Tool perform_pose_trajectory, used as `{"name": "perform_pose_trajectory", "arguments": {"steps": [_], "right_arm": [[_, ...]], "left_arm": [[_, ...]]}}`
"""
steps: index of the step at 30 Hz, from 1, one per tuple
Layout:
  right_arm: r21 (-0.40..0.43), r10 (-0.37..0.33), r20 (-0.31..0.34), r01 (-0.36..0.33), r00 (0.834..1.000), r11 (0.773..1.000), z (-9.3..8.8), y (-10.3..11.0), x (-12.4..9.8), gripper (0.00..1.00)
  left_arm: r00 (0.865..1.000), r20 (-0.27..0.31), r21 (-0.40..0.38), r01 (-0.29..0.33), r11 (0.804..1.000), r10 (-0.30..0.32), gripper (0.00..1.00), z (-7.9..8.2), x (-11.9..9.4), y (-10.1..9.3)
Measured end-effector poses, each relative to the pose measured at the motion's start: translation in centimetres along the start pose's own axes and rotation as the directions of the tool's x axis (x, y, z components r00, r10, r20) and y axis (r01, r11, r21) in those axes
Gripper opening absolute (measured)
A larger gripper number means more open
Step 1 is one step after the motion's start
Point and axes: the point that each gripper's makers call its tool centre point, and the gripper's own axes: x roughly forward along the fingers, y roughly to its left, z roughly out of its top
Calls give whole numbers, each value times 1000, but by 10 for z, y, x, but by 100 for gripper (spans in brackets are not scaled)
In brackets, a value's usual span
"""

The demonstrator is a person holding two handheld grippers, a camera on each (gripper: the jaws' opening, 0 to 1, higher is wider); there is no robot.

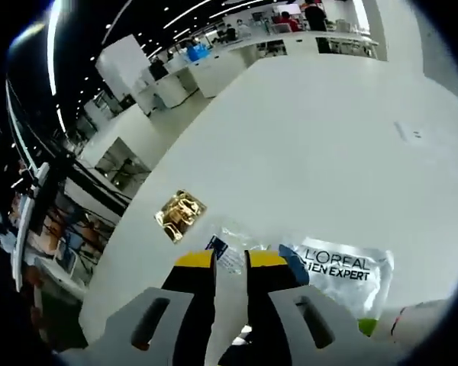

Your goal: Arrange the skincare products in the storage area until every visible bottle or jar stands upright without overlapping.

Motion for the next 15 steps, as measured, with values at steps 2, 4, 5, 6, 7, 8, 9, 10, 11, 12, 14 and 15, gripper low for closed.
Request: {"name": "perform_pose_trajectory", "arguments": {"steps": [2, 4, 5, 6, 7, 8, 9, 10, 11, 12, 14, 15], "right_arm": [[-99, 23, -6, -24, 1000, 995, 5, 16, 9, 27], [-253, 40, -25, -46, 999, 966, 7, 27, 24, 34], [-304, 47, -48, -59, 998, 951, 6, 32, 30, 34], [-366, 50, -71, -73, 996, 928, 7, 38, 36, 35], [-395, 51, -88, -82, 995, 915, 7, 42, 38, 38], [-419, 56, -108, -97, 993, 903, 6, 46, 41, 40], [-439, 52, -145, -112, 988, 891, 3, 50, 45, 44], [-463, 44, -154, -111, 987, 880, 4, 51, 48, 46], [-494, 40, -150, -110, 988, 862, 8, 53, 50, 46], [-513, 36, -152, -110, 988, 851, 11, 54, 53, 46], [-488, 47, -188, -135, 981, 862, 14, 59, 65, 48], [-486, 49, -201, -143, 978, 862, 15, 58, 69, 50]], "left_arm": [[1000, -2, 1, 1, 1000, -1, 19, -1, 0, 0], [1000, -1, 1, 0, 1000, 0, 19, -1, 0, 0], [1000, -2, 1, -1, 1000, 1, 19, -1, 0, 0], [1000, -3, 0, -2, 1000, 2, 19, -1, 0, 0], [1000, -3, 1, -3, 1000, 3, 19, -1, 0, 0], [1000, -1, 0, -4, 1000, 4, 19, -1, 0, 1], [1000, -2, -1, -4, 1000, 4, 19, -2, 0, 1], [1000, -3, -1, -5, 1000, 5, 19, -2, 0, 1], [1000, -2, -1, -5, 1000, 5, 19, -2, 0, 1], [1000, -3, 0, -5, 1000, 5, 19, -2, 0, 1], [1000, -2, -1, -6, 1000, 6, 19, -2, 1, 2], [1000, -2, -2, -6, 1000, 6, 19, -3, 1, 2]]}}
